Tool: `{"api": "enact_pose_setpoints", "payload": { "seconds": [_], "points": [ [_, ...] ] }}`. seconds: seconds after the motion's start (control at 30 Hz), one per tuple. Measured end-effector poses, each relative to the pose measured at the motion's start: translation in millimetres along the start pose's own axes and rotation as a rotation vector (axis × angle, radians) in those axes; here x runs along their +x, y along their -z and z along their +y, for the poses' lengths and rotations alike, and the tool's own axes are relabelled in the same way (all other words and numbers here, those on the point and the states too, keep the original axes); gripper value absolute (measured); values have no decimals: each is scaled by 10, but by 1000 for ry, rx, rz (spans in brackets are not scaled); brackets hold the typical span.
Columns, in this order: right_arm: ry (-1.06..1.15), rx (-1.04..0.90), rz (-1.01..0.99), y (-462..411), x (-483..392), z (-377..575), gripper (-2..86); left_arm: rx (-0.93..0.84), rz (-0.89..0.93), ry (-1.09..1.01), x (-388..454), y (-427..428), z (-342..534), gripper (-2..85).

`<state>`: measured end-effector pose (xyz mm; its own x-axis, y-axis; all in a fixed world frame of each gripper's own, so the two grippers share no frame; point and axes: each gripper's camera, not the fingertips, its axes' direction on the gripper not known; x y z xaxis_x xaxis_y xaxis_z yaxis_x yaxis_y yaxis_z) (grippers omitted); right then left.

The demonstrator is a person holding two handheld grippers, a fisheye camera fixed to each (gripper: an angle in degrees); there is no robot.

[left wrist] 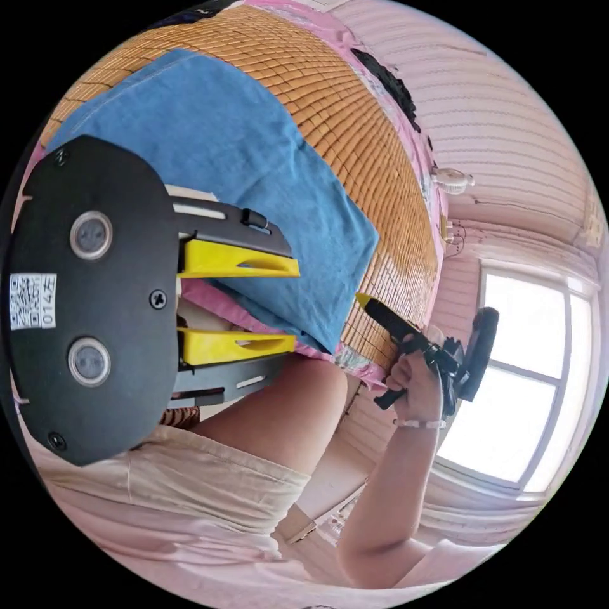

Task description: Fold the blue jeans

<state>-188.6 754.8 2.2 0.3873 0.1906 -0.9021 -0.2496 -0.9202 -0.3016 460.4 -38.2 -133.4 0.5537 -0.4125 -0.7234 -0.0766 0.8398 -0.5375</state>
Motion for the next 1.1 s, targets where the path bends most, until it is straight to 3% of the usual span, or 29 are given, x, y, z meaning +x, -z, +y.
{"api": "enact_pose_setpoints", "payload": {
  "seconds": [0.2,0.37,0.5,0.6,0.73,0.87,1.03,1.1],
  "points": [
    [-167,-57,-375,-129,926,619,95,-31,72,-99,323,-515,-453,153],
    [-111,-26,-327,122,1180,788,30,-115,97,-194,525,-969,-754,166],
    [-47,161,-548,652,1418,1047,28,-90,78,-204,579,-998,-883,144],
    [-51,270,-565,906,1679,1177,51,-54,-73,-166,552,-946,-901,34],
    [-269,418,-429,939,2408,1307,121,-81,23,-128,414,-928,-833,20],
    [-305,426,-583,579,2496,1114,157,-41,56,-181,463,-684,-717,19],
    [-361,395,-557,375,2469,1056,50,-6,95,-154,379,-429,-562,24],
    [-364,457,-672,452,2603,1187,33,17,105,-142,337,-370,-529,25]
  ]
}}
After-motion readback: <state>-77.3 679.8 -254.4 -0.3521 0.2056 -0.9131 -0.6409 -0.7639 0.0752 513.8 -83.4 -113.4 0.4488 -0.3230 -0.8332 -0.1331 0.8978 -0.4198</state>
